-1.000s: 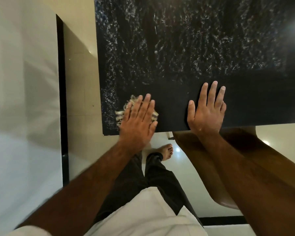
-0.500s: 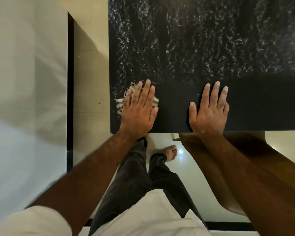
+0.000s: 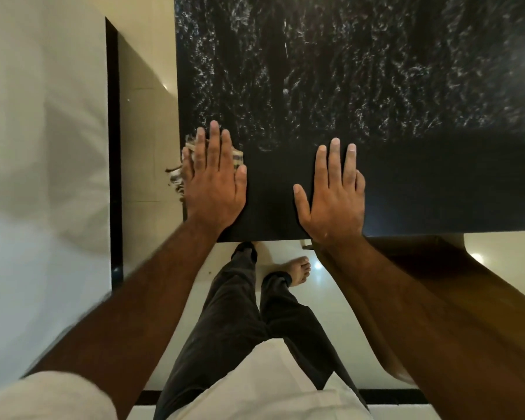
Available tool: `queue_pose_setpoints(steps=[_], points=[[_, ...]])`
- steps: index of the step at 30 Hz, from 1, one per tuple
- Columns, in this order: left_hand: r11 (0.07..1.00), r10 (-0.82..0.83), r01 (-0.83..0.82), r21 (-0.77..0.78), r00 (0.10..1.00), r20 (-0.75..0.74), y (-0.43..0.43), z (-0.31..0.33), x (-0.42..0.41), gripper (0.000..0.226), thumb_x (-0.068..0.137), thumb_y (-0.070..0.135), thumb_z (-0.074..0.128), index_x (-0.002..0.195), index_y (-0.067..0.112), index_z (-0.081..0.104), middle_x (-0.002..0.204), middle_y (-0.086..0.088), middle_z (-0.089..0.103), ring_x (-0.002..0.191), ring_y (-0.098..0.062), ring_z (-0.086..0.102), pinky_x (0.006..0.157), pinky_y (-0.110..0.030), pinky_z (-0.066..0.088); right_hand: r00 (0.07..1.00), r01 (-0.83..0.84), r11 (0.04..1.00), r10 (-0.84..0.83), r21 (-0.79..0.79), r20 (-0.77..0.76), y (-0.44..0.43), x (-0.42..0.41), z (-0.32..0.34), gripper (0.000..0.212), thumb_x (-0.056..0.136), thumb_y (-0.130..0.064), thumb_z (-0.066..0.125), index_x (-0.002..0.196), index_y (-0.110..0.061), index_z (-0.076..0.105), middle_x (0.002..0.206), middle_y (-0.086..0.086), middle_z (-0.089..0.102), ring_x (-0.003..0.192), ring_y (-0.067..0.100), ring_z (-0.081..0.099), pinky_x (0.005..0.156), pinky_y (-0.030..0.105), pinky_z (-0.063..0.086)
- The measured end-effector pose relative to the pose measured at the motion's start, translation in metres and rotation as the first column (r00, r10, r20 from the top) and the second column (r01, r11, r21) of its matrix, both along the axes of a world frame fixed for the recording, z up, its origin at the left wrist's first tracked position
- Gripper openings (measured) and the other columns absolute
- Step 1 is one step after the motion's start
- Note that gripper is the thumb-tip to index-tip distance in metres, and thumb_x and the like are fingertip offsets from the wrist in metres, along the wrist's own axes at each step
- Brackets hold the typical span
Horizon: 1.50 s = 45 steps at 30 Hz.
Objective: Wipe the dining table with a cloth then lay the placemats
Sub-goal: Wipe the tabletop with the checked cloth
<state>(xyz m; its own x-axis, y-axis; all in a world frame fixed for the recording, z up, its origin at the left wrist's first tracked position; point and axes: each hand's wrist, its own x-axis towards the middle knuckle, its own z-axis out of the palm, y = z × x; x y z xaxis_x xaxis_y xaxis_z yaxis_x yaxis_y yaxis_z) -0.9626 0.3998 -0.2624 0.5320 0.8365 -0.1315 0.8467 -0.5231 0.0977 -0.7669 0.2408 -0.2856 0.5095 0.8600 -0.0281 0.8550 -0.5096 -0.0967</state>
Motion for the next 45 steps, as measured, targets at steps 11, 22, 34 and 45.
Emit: queue_pose_setpoints(steps=[11, 22, 34, 45], points=[[0.985, -0.155, 0.154, -0.082, 0.988, -0.008, -0.057, 0.002, -0.039, 0.077, 0.114, 0.056, 0.018, 0.179, 0.017, 0.004, 0.188, -0.007, -0.008, 0.174, -0.03, -0.003, 0.137, -0.064, 0.015, 0.991, -0.126, 0.991, 0.123, -0.04, -0.06, 0.014, -0.013, 0.011, 0.086, 0.114, -0.062, 0.034, 0.179, -0.011, 0.015, 0.188, 0.013, -0.001, 0.174, 0.039, 0.001, 0.133, 0.058, 0.028], [0.997, -0.076, 0.076, -0.003, 0.997, 0.015, 0.016, 0.0, 0.028, 0.079, 0.114, 0.057, 0.021, 0.179, 0.015, 0.005, 0.188, -0.01, -0.001, 0.174, -0.033, 0.001, 0.137, -0.064, 0.012, 0.991, -0.119, 0.993, 0.118, -0.015, -0.07, 0.017, -0.016, 0.015, 0.083, 0.114, -0.059, 0.036, 0.179, -0.01, 0.018, 0.188, 0.013, 0.004, 0.175, 0.037, 0.001, 0.133, 0.055, 0.027], [0.978, -0.196, 0.194, -0.071, 0.981, -0.01, -0.023, 0.003, -0.017, 0.078, 0.114, 0.058, 0.008, 0.179, 0.016, 0.002, 0.188, -0.006, -0.009, 0.174, -0.03, -0.004, 0.137, -0.064, 0.014, 0.99, 0.132, 0.991, -0.133, -0.015, -0.04, -0.017, 0.019, 0.017, 0.079, 0.114, -0.053, 0.036, 0.179, -0.011, 0.017, 0.188, 0.01, 0.006, 0.175, 0.034, 0.003, 0.132, 0.056, 0.03], [0.949, -0.314, 0.312, 0.043, 0.947, 0.063, -0.015, -0.001, 0.103, 0.075, 0.116, 0.052, 0.025, 0.178, 0.014, 0.01, 0.188, -0.008, 0.002, 0.174, -0.031, 0.004, 0.136, -0.064, 0.016, 0.982, 0.188, 0.982, -0.188, -0.02, -0.033, -0.023, 0.033, 0.018, 0.079, 0.114, -0.052, 0.036, 0.179, -0.011, 0.016, 0.188, 0.01, 0.005, 0.175, 0.035, 0.004, 0.133, 0.056, 0.028]])
